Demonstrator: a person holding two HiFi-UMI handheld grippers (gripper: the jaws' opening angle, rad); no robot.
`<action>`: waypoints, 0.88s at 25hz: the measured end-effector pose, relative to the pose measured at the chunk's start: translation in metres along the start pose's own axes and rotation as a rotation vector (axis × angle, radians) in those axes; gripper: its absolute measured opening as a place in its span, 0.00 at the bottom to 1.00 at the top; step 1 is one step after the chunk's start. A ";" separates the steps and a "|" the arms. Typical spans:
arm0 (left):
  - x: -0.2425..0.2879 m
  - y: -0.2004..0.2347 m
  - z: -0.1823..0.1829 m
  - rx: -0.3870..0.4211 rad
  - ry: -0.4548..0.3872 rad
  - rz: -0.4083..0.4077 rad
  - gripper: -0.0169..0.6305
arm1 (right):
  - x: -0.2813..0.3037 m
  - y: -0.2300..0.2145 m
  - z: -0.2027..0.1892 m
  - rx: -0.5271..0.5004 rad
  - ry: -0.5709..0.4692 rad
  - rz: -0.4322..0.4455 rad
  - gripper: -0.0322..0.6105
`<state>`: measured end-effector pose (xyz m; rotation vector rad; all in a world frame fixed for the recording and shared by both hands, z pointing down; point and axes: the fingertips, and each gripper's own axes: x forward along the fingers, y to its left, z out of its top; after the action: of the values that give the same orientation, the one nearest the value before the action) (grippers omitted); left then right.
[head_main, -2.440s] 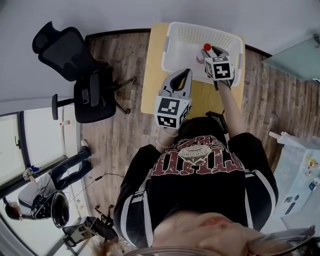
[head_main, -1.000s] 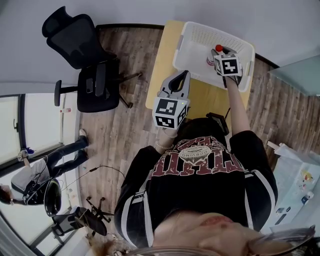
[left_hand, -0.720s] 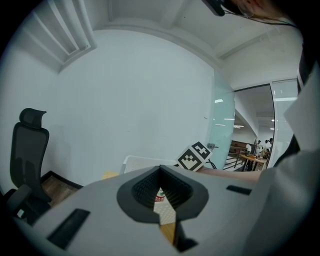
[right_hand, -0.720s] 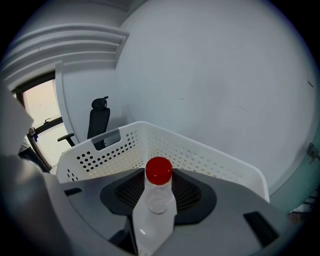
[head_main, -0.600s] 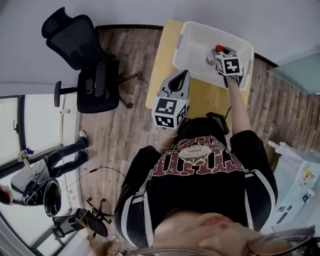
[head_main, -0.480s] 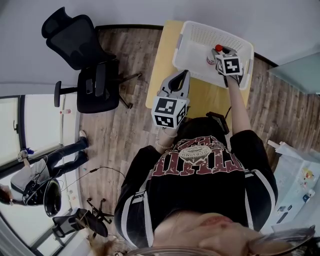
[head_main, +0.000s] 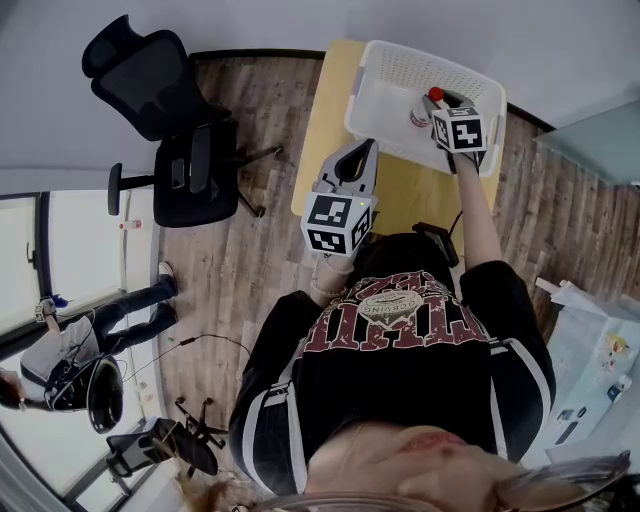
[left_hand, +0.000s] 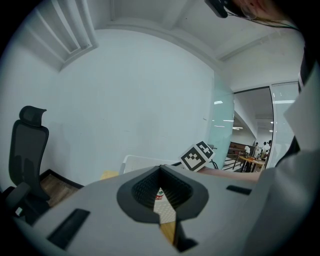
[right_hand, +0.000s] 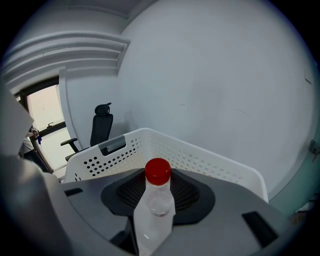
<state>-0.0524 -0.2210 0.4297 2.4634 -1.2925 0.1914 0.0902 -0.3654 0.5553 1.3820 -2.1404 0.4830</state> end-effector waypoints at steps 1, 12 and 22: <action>0.000 -0.001 0.001 0.001 -0.001 -0.001 0.09 | -0.002 0.001 0.001 -0.002 -0.006 0.003 0.31; -0.001 -0.012 0.002 0.005 0.001 -0.010 0.09 | -0.034 0.009 0.020 -0.002 -0.089 0.048 0.31; -0.003 -0.010 0.001 0.017 -0.002 -0.001 0.09 | -0.069 0.024 0.046 -0.019 -0.165 0.094 0.30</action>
<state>-0.0456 -0.2137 0.4253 2.4794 -1.2958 0.2004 0.0793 -0.3316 0.4764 1.3568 -2.3450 0.3946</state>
